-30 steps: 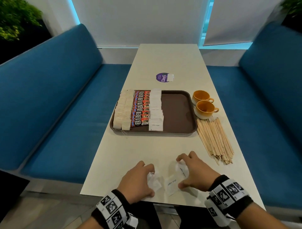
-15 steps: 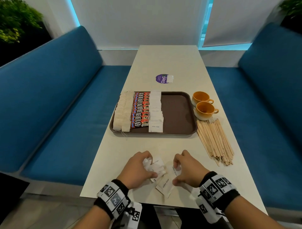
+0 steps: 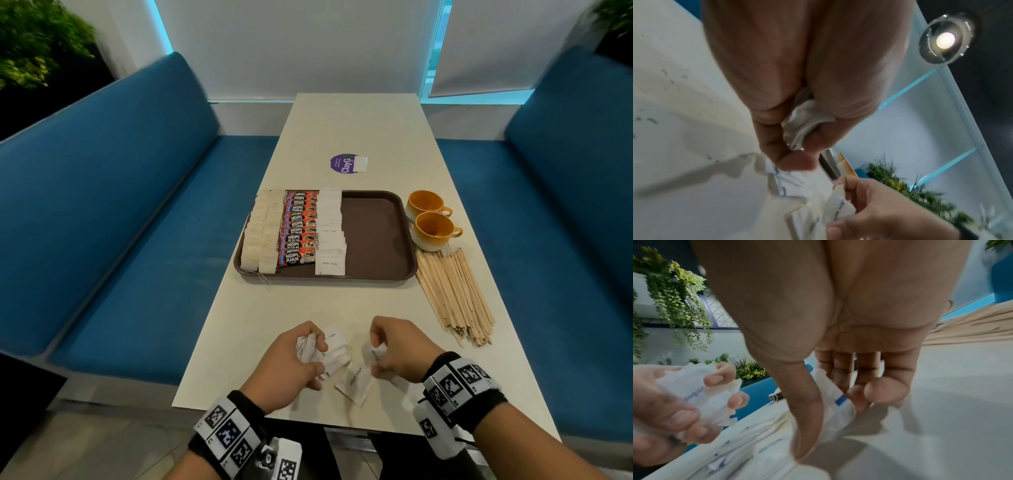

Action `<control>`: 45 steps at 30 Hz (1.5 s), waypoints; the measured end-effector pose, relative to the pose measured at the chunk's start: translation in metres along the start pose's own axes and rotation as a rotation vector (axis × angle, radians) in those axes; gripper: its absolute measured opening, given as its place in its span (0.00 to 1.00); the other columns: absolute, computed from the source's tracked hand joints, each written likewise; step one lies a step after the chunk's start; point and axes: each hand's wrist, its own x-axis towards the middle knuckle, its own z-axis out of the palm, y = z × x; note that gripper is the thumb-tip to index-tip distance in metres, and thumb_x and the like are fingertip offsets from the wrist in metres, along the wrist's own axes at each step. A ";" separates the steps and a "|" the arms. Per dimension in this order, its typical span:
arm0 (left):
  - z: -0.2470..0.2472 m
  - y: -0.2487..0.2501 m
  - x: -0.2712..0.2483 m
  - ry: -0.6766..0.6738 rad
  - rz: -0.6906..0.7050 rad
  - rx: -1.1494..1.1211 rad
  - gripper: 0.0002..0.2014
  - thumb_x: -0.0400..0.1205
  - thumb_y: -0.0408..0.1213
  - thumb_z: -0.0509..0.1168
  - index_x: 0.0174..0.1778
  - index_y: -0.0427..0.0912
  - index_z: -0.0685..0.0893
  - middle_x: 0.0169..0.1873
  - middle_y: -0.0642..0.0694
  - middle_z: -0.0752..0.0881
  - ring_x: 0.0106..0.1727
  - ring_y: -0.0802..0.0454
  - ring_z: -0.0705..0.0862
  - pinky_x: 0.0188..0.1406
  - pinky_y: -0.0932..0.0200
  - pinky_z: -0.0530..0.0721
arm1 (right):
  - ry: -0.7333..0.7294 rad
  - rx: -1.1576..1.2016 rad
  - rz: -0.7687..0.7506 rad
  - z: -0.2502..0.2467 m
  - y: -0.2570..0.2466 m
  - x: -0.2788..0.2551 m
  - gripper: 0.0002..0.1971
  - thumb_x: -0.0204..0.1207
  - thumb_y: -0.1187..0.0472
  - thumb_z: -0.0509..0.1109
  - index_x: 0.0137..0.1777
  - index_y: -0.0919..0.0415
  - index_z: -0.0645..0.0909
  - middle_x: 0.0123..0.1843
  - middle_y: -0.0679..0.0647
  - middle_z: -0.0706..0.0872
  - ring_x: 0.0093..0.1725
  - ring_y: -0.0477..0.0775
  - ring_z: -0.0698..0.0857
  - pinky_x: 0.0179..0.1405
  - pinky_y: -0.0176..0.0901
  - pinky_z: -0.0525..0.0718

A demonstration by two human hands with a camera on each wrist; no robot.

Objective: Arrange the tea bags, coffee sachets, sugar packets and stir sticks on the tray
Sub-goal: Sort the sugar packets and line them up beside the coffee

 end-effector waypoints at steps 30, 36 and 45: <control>-0.001 0.003 0.048 0.165 -0.011 0.669 0.11 0.79 0.55 0.72 0.45 0.55 0.79 0.47 0.53 0.76 0.47 0.49 0.82 0.49 0.52 0.82 | -0.088 -0.149 -0.125 0.008 -0.011 -0.012 0.21 0.63 0.61 0.82 0.48 0.48 0.74 0.48 0.44 0.76 0.43 0.48 0.76 0.37 0.41 0.77; -0.011 0.006 0.026 0.093 -0.054 -0.199 0.08 0.81 0.25 0.70 0.46 0.34 0.76 0.39 0.39 0.83 0.38 0.38 0.88 0.35 0.44 0.89 | 0.008 0.297 -0.127 0.000 0.002 -0.022 0.20 0.63 0.60 0.88 0.43 0.50 0.78 0.36 0.50 0.84 0.33 0.45 0.78 0.31 0.39 0.80; 0.004 0.001 0.006 -0.190 -0.129 -0.737 0.19 0.83 0.43 0.72 0.61 0.32 0.79 0.51 0.29 0.82 0.39 0.38 0.83 0.29 0.55 0.82 | 0.064 0.796 -0.307 -0.017 -0.032 -0.030 0.16 0.64 0.65 0.89 0.47 0.63 0.86 0.40 0.63 0.90 0.35 0.56 0.84 0.35 0.53 0.86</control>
